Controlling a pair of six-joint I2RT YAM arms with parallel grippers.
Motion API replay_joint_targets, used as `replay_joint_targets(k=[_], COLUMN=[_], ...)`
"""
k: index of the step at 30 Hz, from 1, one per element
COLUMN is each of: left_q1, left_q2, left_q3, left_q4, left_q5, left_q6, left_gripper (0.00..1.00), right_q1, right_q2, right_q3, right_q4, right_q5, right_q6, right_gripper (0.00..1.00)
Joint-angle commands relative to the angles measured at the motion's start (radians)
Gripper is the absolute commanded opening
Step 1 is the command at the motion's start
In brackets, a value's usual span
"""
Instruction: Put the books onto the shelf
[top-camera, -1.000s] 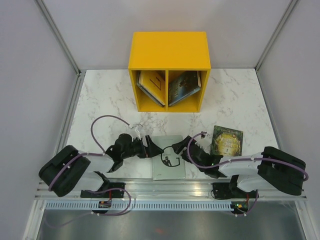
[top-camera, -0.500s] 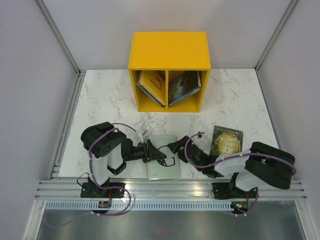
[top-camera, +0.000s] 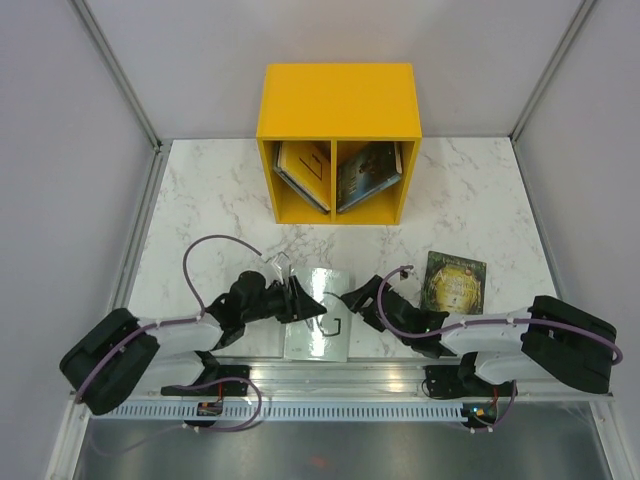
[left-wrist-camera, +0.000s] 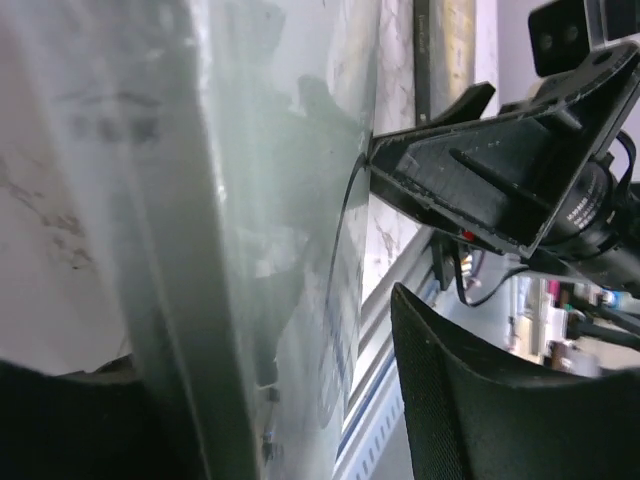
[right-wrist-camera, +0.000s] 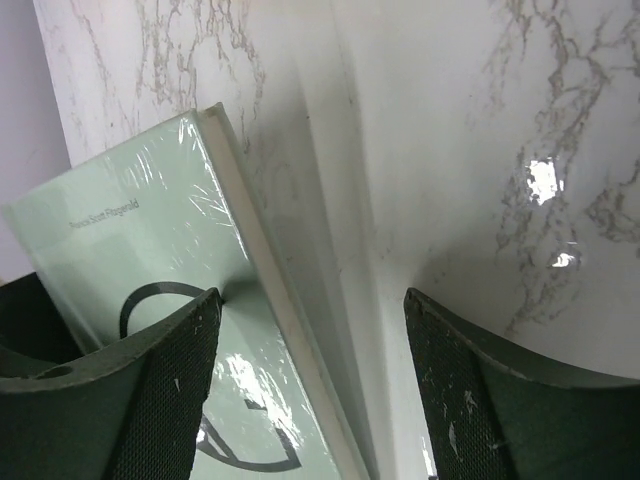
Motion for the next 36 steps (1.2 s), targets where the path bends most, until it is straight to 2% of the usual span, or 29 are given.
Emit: replay_joint_targets(k=[1,2,7,12,14,16,17,20,24,25,27,28,30,31,32,33,34,36], left_q1=[-0.008,-0.008,-0.014,-0.014,-0.014,-0.014,-0.014,-0.014,-0.014,-0.014,-0.014,-0.014,-0.014,-0.015,-0.015,-0.015,-0.015,-0.015], left_q2=[-0.15,-0.153,-0.127,-0.299,-0.33,-0.324,-0.319,-0.299,-0.295,-0.293,-0.29,-0.284,-0.272,-0.261,-0.256,-0.256,-0.259,-0.271], left_q3=[0.088,0.094,0.096,0.111,0.129,0.146,0.145,0.119,0.059,0.053,0.04,0.039,0.039,0.039,0.043,0.045,0.048,0.048], left_q4=[-0.392,-0.412,-0.385,-0.477,-0.498,-0.514,-0.506,-0.453,-0.351,-0.322,-0.31,-0.308,-0.305,-0.302,-0.301,-0.299,-0.298,-0.296], left_q5=[-0.196,-0.198,-0.176,-0.202,-0.16,-0.134,-0.111,-0.069,-0.005,0.005,0.02,0.017,0.014,0.018,0.023,0.029,0.035,0.037], left_q6=[0.204,0.213,0.209,0.247,0.287,0.295,0.288,0.261,0.219,0.209,0.206,0.204,0.204,0.201,0.201,0.201,0.199,0.199], left_gripper=[0.09,0.02,0.02,0.02,0.04,0.3,0.49,0.65,0.73,0.71,0.6,0.41,0.23,0.2,0.25,0.37,0.56,0.66], right_q1=[0.004,0.003,0.003,0.004,0.003,0.004,0.003,0.003,0.003,0.003,0.003,0.004,0.003,0.004,0.003,0.004,0.004,0.003], right_q2=[0.007,0.007,0.001,-0.108,-0.157,-0.175,-0.18,-0.171,-0.157,-0.16,-0.166,-0.174,-0.181,-0.187,-0.189,-0.192,-0.195,-0.197], right_q3=[-0.046,-0.043,-0.021,-0.054,-0.064,-0.069,-0.067,-0.063,-0.061,-0.063,-0.069,-0.074,-0.08,-0.081,-0.084,-0.084,-0.086,-0.089], right_q4=[-0.248,-0.248,-0.263,-0.302,-0.303,-0.314,-0.317,-0.323,-0.323,-0.323,-0.323,-0.323,-0.323,-0.323,-0.323,-0.325,-0.325,-0.326], right_q5=[0.008,0.011,0.003,0.029,0.04,0.049,0.054,0.051,0.039,0.039,0.039,0.042,0.043,0.045,0.042,0.042,0.037,0.037], right_q6=[-0.038,-0.039,-0.053,-0.053,-0.056,-0.059,-0.059,-0.059,-0.059,-0.058,-0.055,-0.053,-0.052,-0.05,-0.05,-0.052,-0.05,-0.049], right_gripper=[0.79,0.79,0.79,0.79,0.79,0.8,0.79,0.79,0.8,0.8,0.79,0.79,0.79,0.8,0.8,0.79,0.79,0.79])
